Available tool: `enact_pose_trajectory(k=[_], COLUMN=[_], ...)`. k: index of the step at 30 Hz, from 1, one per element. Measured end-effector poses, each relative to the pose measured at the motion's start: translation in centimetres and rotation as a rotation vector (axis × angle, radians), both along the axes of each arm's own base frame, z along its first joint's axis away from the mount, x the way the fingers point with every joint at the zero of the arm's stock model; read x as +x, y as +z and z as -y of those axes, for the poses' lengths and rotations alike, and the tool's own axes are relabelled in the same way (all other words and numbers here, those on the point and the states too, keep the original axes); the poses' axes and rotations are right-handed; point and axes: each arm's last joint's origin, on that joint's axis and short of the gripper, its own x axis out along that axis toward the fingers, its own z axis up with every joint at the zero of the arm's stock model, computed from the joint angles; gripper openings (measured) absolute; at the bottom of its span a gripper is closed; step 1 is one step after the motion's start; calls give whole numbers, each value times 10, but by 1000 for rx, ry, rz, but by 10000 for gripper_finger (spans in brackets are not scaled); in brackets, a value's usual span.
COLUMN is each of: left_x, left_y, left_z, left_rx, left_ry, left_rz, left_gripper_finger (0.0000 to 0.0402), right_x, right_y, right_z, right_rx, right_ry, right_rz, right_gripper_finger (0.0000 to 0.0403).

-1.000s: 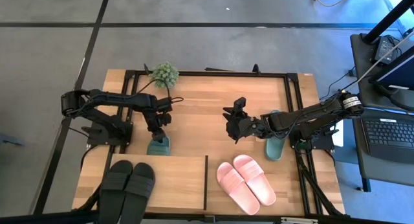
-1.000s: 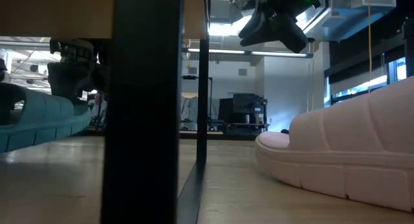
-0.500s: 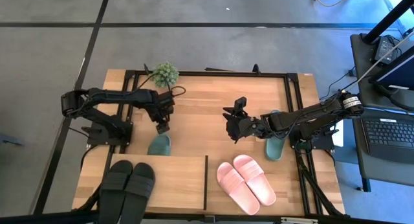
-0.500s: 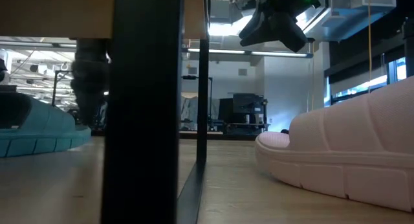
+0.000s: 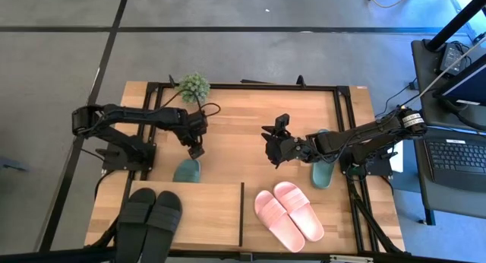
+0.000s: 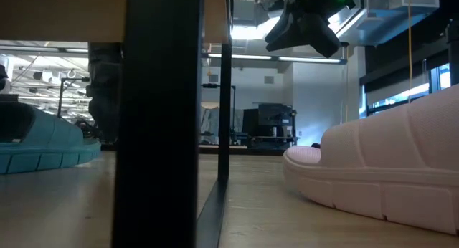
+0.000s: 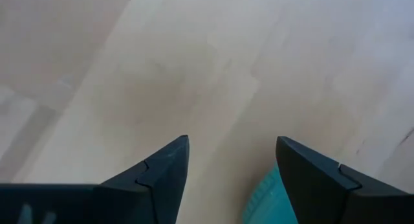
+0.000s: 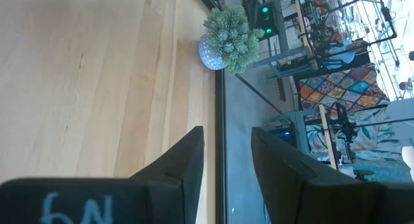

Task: Pick and place slides into the shelf
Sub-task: Put the left green slipper under the shelf

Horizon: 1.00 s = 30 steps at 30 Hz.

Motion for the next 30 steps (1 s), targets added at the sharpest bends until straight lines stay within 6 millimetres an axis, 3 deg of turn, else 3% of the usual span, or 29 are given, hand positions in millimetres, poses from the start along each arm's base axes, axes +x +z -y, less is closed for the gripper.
enact_pose_trajectory(k=[16,30], left_x=[3,-1], left_y=[-1,-6], left_z=[21,41], left_rx=[141,135], left_ry=[-10,-102], left_rz=[-72,-122], left_gripper_finger=[221,221], right_x=[0,0], right_y=[0,0], right_z=[-1,-1], right_rx=[34,34], right_ry=[24,25], right_rz=[6,6], right_gripper_finger=[130,130])
